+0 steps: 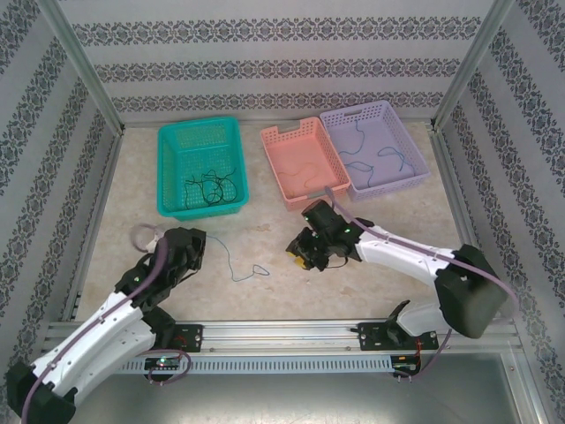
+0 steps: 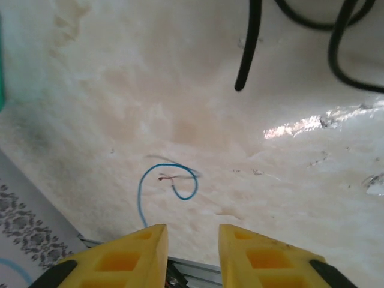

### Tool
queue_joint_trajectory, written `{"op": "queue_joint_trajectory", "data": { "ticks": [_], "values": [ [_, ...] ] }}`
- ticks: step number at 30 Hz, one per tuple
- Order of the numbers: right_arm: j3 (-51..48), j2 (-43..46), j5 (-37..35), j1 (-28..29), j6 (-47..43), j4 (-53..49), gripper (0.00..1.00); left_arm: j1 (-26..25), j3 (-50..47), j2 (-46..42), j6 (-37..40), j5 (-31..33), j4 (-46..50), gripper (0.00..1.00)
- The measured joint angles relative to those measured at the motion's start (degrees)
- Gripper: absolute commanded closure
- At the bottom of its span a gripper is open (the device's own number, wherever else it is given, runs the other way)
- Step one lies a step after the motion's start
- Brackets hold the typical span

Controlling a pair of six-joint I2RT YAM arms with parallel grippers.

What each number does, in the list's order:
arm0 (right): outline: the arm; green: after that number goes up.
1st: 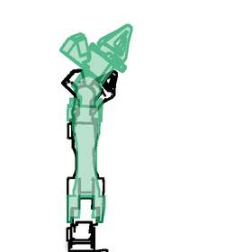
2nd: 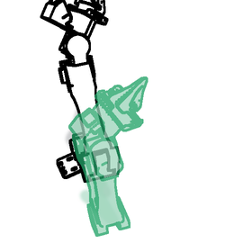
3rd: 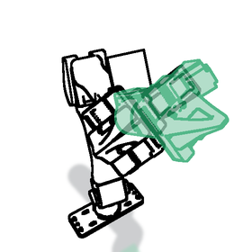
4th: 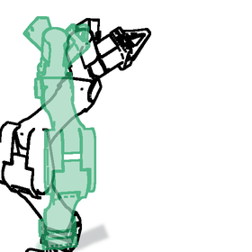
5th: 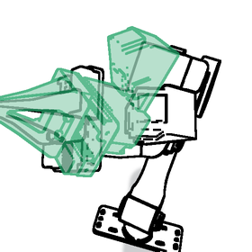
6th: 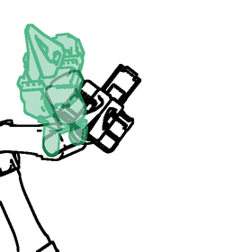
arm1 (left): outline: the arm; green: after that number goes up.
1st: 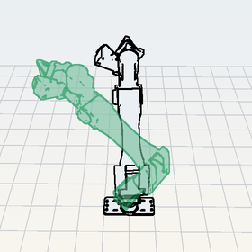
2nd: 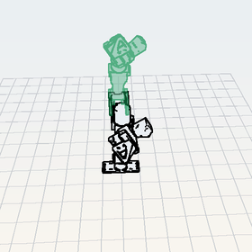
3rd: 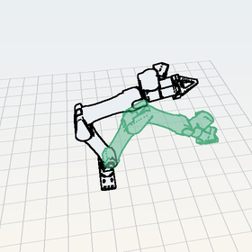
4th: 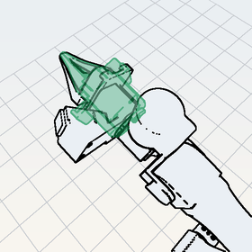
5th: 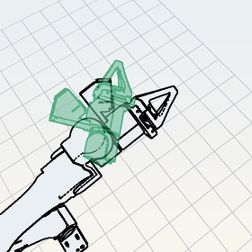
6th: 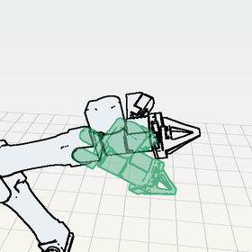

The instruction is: Untangle the cables

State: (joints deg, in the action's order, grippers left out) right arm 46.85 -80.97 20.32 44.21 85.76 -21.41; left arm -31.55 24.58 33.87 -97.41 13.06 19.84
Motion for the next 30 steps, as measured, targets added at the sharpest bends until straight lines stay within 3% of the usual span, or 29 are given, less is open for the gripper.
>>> {"op": "queue_joint_trajectory", "data": {
  "ticks": [14,30],
  "values": [
    [3.1,-14.2,-5.6,13.8,21.7,11.5,0.71,0.0,-5.2,-9.7,-7.2,0.5,8.2,1.00],
    [5.0,-19.2,-9.6,16.2,28.6,16.1,0.77,0.0,-5.7,-12.1,-8.1,-1.7,10.3,1.00]
  ]
}}
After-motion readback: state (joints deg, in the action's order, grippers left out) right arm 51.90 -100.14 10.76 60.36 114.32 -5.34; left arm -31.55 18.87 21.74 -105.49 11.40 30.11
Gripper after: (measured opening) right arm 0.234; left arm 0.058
